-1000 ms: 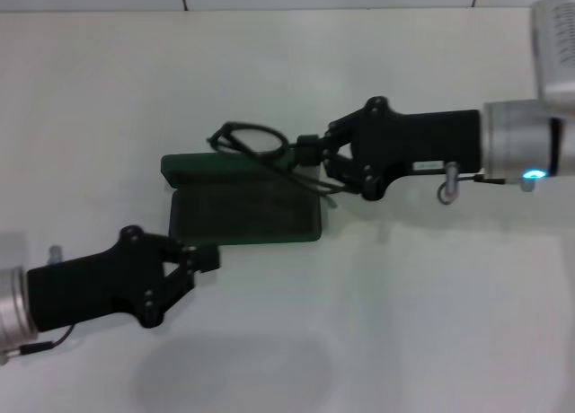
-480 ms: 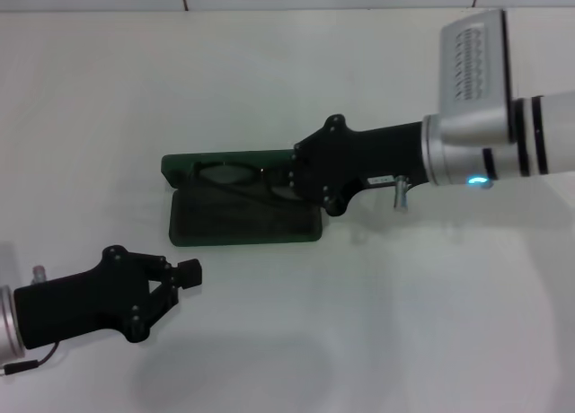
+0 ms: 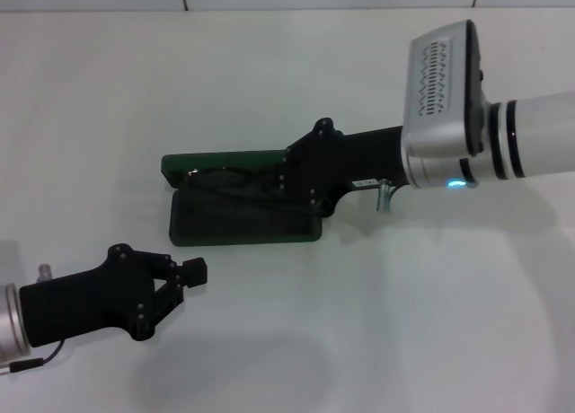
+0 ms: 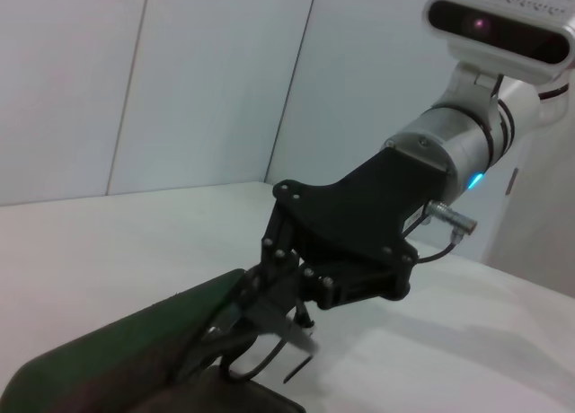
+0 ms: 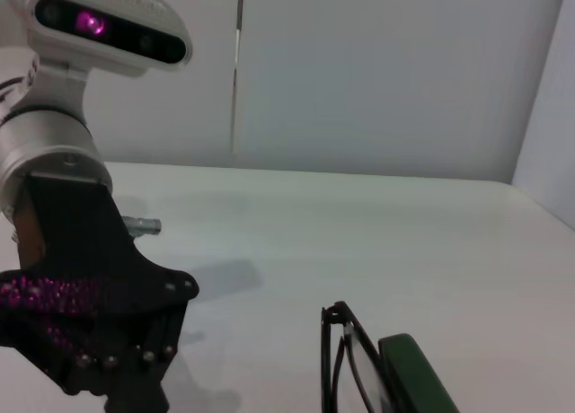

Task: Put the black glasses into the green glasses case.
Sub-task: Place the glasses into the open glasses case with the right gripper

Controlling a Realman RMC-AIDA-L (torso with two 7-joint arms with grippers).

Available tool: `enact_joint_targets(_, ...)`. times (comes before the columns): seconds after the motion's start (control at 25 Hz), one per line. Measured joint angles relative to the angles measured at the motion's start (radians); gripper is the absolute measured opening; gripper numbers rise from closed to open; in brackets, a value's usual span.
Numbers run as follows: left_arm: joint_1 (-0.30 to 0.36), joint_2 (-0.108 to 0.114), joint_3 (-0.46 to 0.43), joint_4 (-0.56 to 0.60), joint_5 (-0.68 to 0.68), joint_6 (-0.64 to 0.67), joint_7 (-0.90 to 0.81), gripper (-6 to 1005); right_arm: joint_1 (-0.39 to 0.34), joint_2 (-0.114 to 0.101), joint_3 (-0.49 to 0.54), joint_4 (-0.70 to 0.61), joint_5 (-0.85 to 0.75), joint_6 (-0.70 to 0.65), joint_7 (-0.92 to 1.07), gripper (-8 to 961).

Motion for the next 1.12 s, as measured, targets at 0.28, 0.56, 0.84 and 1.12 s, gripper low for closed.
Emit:
enact_joint_targets(0.28,0.000,-0.003,0.000,0.004,0.000,0.001,0.000,0,0.012,0.000,-0.039,-0.003,0.018,0.025,0.000,87)
enact_joint_targets(0.56,0.000,-0.003,0.000,0.004,0.000,0.002,0.000,-1,0.010,0.000,-0.044,-0.004,0.031,0.045,0.004,90)
enact_joint_targets(0.84,-0.002,-0.005,0.000,0.004,0.000,0.004,0.000,-1,0.013,0.000,-0.050,-0.004,0.034,0.046,0.004,94)
enact_joint_targets(1.12,-0.002,-0.004,0.003,0.001,0.004,0.006,0.001,0,0.021,0.000,-0.071,-0.004,0.051,0.049,0.004,97)
